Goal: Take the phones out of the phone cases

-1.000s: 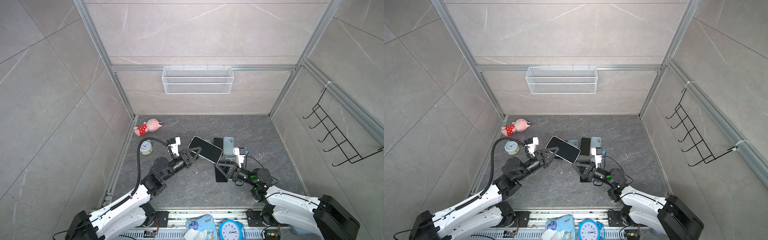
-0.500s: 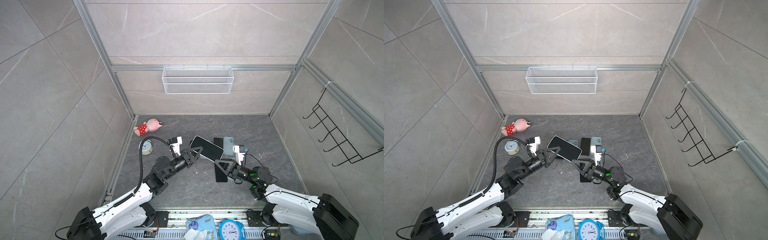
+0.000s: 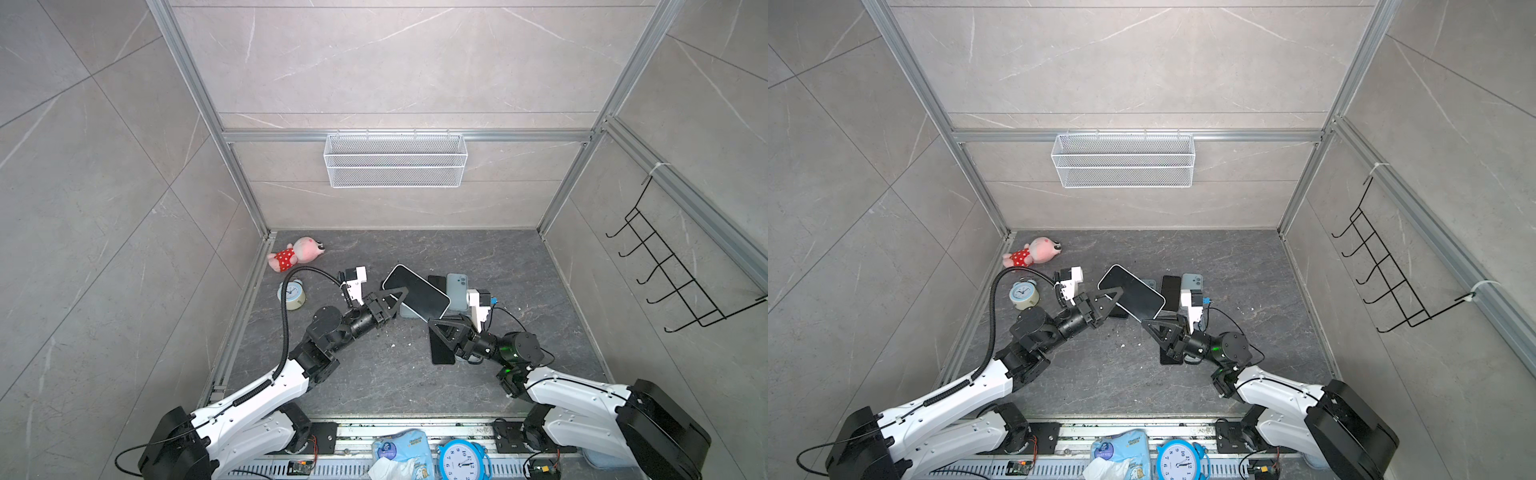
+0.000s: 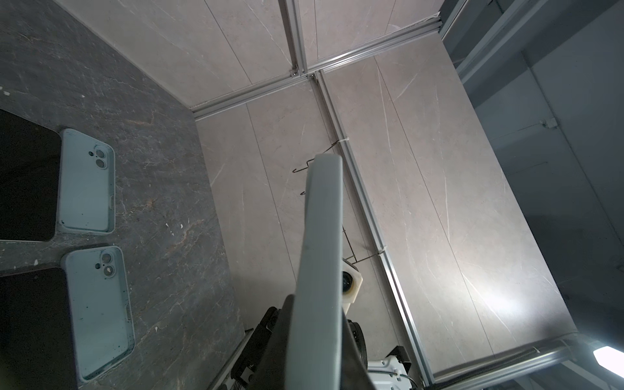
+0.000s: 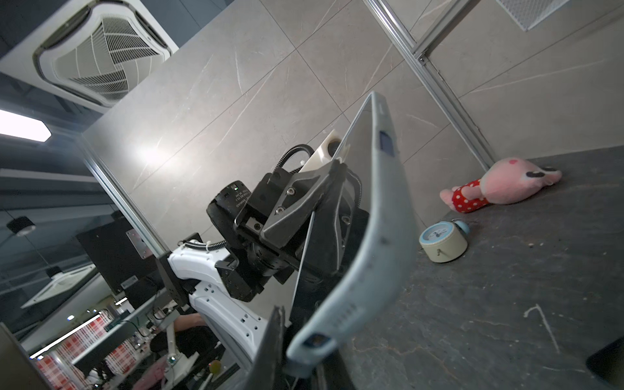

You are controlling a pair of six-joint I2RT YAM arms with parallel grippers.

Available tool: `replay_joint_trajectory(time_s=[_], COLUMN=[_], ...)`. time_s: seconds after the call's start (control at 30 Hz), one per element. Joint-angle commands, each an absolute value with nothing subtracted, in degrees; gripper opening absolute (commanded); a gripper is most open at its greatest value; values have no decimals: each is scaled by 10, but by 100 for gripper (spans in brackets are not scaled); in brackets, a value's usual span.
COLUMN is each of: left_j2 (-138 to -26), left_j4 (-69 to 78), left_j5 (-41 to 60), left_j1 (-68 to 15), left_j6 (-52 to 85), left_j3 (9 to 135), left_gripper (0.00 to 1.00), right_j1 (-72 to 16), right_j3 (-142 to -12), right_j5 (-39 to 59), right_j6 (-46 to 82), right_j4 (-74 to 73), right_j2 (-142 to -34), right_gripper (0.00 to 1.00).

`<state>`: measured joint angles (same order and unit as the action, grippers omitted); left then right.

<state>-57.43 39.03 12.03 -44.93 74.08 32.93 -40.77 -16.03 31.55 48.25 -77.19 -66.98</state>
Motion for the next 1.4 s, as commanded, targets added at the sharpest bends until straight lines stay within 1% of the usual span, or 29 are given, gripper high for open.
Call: replay_joint_trajectory(time_s=[0.0, 0.1, 0.3, 0.43, 0.53, 0.73, 0.83, 0.93, 0.97, 1.03, 1.1, 1.2, 1.23, 1.27, 1.33, 1.37], left_j2=[-596, -614, -650, -669, -679, -713, -727, -751, -755, -755, -757, -782, -790, -796, -813, -824], left_j4=[428, 429, 438, 432, 406, 403, 418, 473, 486, 473, 481, 485, 464, 442, 447, 475], left_j5=[134, 138, 162, 191, 215, 266, 290, 321, 332, 357, 392, 467, 488, 505, 525, 533], left_j1=[-461, -461, -458, -451, -441, -403, -370, -332, -319, -284, -238, -188, -180, -175, -168, -165], left_j6=[809, 812, 818, 819, 809, 823, 836, 876, 886, 880, 875, 852, 827, 795, 774, 784], left_j3=[382, 388, 406, 430, 454, 485, 488, 490, 492, 497, 500, 530, 546, 558, 571, 576], left_gripper=[0, 0, 0, 0, 0, 0, 0, 0, 0, 0, 0, 0, 0, 0, 0, 0], right_j1=[-420, -419, -417, -394, -373, -341, -317, -303, -293, -282, -276, -272, -268, -264, -251, -247], right_j3=[-140, -139, -169, -179, -191, -204, -214, -220, -214, -182, -168, -168, -175, -194, -239, -257], right_j5=[386, 360, 355, 350, 352, 347, 345, 334, 319, 297, 260, 249, 248, 240, 252, 263], right_j6=[270, 199, 111, 77, 61, 23, 40, 71, 94, 146, 228, 339, 370, 408, 450, 473], right_j4=[-739, -743, -732, -733, -730, -713, -721, -707, -699, -721, -665, -603, -585, -545, -457, -440], right_j2=[-712, -719, -704, -694, -693, -686, -693, -700, -699, -692, -659, -607, -594, -584, -581, -588], right_gripper=[0, 0, 0, 0, 0, 0, 0, 0, 4, 26, 55, 79, 82, 83, 80, 78])
